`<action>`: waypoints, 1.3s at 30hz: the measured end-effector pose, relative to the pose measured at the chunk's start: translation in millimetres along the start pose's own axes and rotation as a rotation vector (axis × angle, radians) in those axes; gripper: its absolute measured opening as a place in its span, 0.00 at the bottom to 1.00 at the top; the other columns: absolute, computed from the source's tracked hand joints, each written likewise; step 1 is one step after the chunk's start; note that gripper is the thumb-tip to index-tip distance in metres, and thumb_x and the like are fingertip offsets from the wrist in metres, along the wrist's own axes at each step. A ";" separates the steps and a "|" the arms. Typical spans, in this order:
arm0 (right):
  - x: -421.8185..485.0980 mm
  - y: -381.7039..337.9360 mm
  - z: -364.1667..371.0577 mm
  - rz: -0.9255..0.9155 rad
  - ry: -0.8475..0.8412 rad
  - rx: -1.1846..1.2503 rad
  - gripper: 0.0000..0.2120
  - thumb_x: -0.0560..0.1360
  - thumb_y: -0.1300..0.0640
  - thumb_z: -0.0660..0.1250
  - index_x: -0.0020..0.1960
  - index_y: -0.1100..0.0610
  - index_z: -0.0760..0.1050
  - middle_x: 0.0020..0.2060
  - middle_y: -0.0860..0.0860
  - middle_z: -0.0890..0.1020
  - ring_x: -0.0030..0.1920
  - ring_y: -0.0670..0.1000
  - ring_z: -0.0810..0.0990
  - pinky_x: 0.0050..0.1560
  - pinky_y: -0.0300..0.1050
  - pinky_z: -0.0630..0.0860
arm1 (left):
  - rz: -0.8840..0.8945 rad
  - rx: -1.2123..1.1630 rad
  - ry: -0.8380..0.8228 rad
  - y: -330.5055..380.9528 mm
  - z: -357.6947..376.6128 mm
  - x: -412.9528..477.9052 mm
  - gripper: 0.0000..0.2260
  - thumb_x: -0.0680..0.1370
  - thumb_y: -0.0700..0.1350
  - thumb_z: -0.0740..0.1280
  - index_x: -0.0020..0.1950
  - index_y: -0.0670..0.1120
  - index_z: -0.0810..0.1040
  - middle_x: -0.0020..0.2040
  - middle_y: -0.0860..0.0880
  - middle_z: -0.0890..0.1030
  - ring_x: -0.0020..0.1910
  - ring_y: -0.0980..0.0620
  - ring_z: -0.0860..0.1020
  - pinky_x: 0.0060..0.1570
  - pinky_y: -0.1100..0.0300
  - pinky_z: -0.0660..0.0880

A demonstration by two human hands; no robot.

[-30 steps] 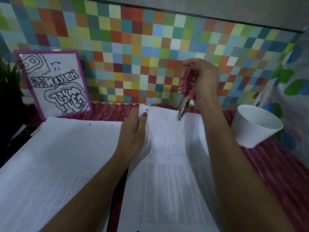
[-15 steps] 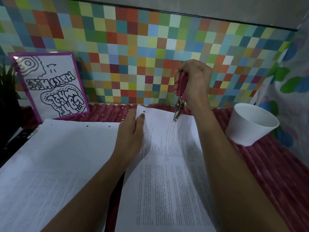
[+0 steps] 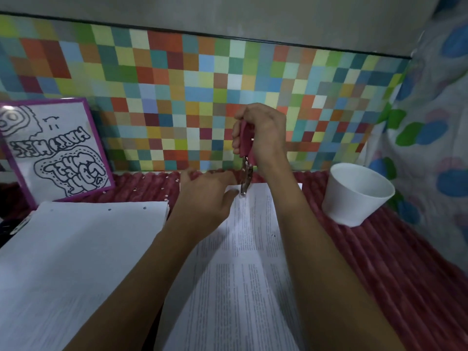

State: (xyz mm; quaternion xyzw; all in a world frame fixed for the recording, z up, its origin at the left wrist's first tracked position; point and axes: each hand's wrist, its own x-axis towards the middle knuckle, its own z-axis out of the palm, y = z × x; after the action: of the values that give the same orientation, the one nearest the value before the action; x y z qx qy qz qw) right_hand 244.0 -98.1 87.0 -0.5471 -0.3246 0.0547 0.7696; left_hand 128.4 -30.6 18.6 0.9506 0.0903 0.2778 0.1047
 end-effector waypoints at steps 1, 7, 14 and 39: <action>0.3 -0.5 -0.8 0.027 -0.038 -0.010 0.09 0.66 0.61 0.59 0.39 0.62 0.77 0.26 0.59 0.76 0.23 0.55 0.72 0.27 0.44 0.72 | 0.008 -0.015 0.018 -1.6 3.8 -0.8 0.06 0.79 0.50 0.61 0.49 0.52 0.76 0.44 0.56 0.80 0.47 0.52 0.78 0.63 0.46 0.61; 1.7 -7.5 -10.4 0.115 -0.239 -0.134 0.14 0.65 0.64 0.57 0.46 0.66 0.77 0.29 0.59 0.78 0.27 0.57 0.74 0.33 0.50 0.74 | 0.016 -0.093 0.088 -7.4 9.6 -1.6 0.07 0.80 0.50 0.61 0.50 0.51 0.78 0.46 0.56 0.82 0.48 0.54 0.78 0.57 0.55 0.56; 2.0 -22.6 -47.9 0.061 -0.114 -0.315 0.11 0.72 0.67 0.57 0.45 0.66 0.79 0.31 0.63 0.77 0.29 0.58 0.74 0.34 0.57 0.75 | -0.039 -0.131 0.039 -8.7 8.6 -3.7 0.07 0.80 0.51 0.61 0.53 0.52 0.77 0.51 0.55 0.81 0.53 0.54 0.76 0.65 0.54 0.54; -7.7 -29.5 -63.5 -0.106 0.055 -0.130 0.13 0.70 0.62 0.55 0.43 0.65 0.77 0.29 0.60 0.77 0.24 0.56 0.73 0.28 0.47 0.75 | -0.043 -0.147 0.007 -6.7 6.2 -3.8 0.09 0.80 0.52 0.61 0.56 0.53 0.77 0.55 0.55 0.81 0.54 0.56 0.74 0.63 0.62 0.49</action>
State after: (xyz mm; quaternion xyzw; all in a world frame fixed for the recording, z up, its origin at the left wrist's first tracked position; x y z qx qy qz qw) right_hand 265.6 -164.3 97.4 -0.5794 -0.3347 -0.0225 0.7428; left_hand 127.9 -26.0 9.9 0.9373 0.0903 0.2846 0.1798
